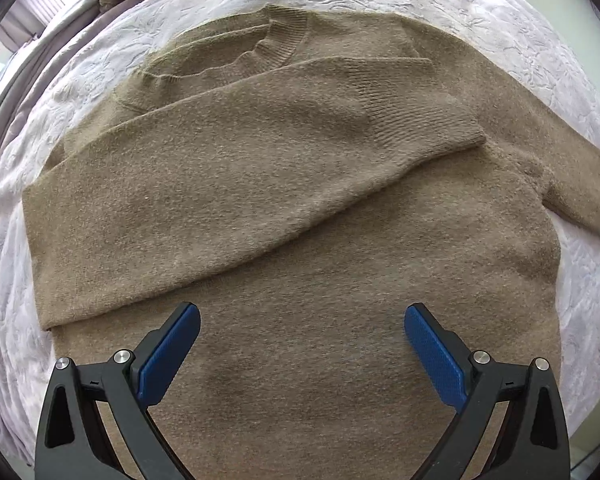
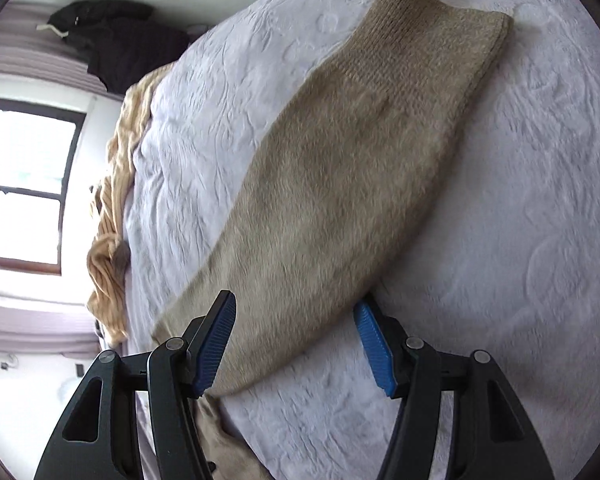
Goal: Fold small clothes
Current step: 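Grasp the sleeve cuff nearest the right gripper and lift it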
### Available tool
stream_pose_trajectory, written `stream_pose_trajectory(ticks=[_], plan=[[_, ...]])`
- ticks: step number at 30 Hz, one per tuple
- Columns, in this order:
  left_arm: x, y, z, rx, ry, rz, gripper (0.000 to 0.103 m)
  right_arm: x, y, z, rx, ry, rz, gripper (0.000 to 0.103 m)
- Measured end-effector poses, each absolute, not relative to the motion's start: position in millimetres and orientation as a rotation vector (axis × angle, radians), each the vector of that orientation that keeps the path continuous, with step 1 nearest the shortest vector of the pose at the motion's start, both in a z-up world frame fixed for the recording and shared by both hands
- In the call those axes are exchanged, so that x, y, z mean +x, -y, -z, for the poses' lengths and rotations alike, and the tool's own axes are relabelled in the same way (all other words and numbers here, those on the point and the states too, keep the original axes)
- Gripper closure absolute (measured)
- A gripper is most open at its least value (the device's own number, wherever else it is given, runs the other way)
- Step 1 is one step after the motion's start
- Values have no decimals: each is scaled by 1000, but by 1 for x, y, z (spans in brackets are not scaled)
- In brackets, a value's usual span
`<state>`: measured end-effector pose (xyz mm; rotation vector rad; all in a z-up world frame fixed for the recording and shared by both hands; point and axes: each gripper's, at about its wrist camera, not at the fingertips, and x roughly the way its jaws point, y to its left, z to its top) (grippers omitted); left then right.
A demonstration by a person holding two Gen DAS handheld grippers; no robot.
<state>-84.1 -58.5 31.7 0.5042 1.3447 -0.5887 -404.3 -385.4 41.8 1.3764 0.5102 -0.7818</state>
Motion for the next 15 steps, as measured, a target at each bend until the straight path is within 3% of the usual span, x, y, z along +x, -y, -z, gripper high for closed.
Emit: stream_pose_trajectory(ticks=[9, 10, 13, 15], plan=[[-94, 71, -38, 498, -1337, 581, 1, -402, 406, -25, 1562, -280, 712, 36], [-94, 72, -38, 498, -1335, 578, 1, -401, 407, -23, 1582, -266, 699, 41], [-83, 68, -36, 494, -1333, 567, 1, -388, 408, -14, 1653, -250, 616, 95], [-80, 63, -36, 485, -1335, 559, 1, -376, 406, -14, 1660, -228, 547, 95]])
